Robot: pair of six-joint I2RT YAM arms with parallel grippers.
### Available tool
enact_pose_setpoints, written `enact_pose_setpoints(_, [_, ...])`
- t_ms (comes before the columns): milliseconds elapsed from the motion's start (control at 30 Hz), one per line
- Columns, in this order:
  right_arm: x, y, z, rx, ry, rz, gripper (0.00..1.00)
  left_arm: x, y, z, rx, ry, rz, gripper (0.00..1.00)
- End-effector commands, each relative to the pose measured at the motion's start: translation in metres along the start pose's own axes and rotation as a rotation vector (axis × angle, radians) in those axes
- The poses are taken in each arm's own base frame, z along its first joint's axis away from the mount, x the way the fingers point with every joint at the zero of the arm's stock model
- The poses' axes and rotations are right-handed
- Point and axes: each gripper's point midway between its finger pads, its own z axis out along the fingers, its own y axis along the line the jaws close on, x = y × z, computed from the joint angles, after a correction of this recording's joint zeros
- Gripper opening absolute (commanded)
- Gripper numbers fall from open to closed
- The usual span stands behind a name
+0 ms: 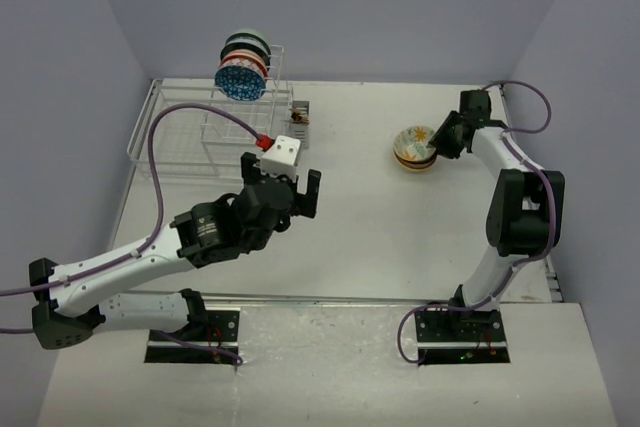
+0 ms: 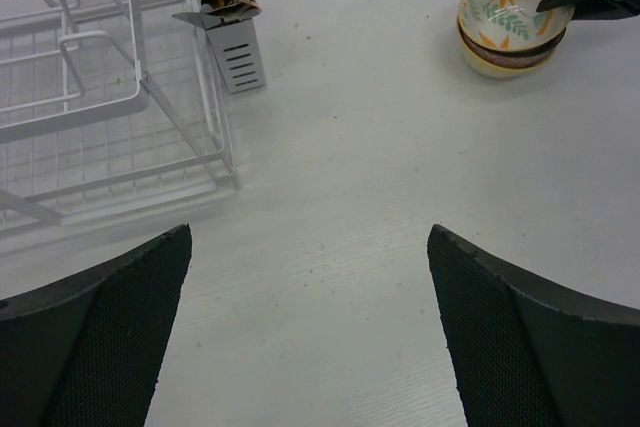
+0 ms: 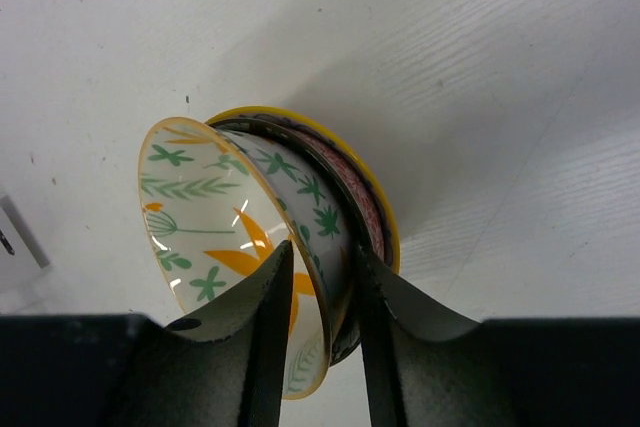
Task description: Unload the bowls from the dish rack
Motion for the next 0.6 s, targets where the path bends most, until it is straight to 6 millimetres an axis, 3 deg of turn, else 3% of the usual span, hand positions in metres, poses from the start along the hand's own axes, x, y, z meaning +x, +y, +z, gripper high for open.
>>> enact_pose_setpoints(0, [-0.021, 0.019, -0.020, -0.071, -0.074, 0.000, 0.33, -0.005, 0.007, 0.000, -0.020, -0.013, -0.059, 1.00])
enact_pose_setpoints(133, [-0.026, 0.013, -0.040, -0.055, -0.123, 0.010, 0.33, -0.017, 0.029, 0.011, -0.090, -0.013, -0.133, 1.00])
enact_pose_setpoints(367, [-0.021, -0.002, -0.035, -0.017, -0.108, 0.019, 0.22, -0.043, 0.034, 0.012, -0.102, -0.054, -0.168, 1.00])
enact_pose_setpoints(500, [-0.018, 0.003, -0.041, -0.053, -0.109, 0.022, 0.18, -0.064, 0.046, 0.018, -0.150, -0.100, -0.219, 1.00])
enact_pose_setpoints(533, [-0.015, 0.003, -0.043, -0.060, -0.108, 0.023, 0.17, -0.080, 0.045, 0.019, -0.124, -0.119, -0.251, 1.00])
enact_pose_setpoints(567, [-0.018, 0.008, -0.054, -0.085, -0.125, 0.020, 0.17, -0.086, 0.058, 0.029, -0.157, -0.122, -0.283, 1.00])
